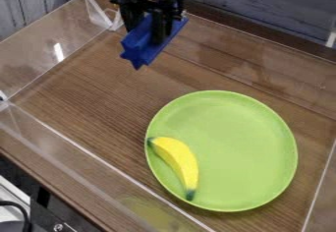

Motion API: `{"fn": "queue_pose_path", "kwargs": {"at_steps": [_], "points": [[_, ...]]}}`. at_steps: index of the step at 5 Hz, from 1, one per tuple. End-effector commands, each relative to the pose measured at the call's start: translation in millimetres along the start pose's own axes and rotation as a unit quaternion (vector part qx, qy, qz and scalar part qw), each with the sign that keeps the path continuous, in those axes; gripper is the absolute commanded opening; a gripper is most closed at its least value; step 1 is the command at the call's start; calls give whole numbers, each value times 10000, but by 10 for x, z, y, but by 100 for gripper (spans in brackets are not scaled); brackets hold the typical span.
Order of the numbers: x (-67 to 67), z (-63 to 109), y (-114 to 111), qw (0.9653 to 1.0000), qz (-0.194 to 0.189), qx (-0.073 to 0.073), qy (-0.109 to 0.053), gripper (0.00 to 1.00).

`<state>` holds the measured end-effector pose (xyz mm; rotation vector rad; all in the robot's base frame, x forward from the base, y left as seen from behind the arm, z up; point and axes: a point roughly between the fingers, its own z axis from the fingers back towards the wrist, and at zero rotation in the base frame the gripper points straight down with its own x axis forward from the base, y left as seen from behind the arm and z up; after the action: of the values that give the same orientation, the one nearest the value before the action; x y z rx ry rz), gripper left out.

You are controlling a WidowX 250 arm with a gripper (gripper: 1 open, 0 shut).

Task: Remove the blue object from inside the green plate and put it on the table

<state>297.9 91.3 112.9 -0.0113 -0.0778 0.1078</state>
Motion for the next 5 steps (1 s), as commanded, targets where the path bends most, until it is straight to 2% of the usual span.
{"fn": "queue_pose_path", "kwargs": {"at_steps": [1,5], "points": [[141,77,183,9994,-20,171,-309,0],[194,-261,511,9986,4,400,-334,0]]}}
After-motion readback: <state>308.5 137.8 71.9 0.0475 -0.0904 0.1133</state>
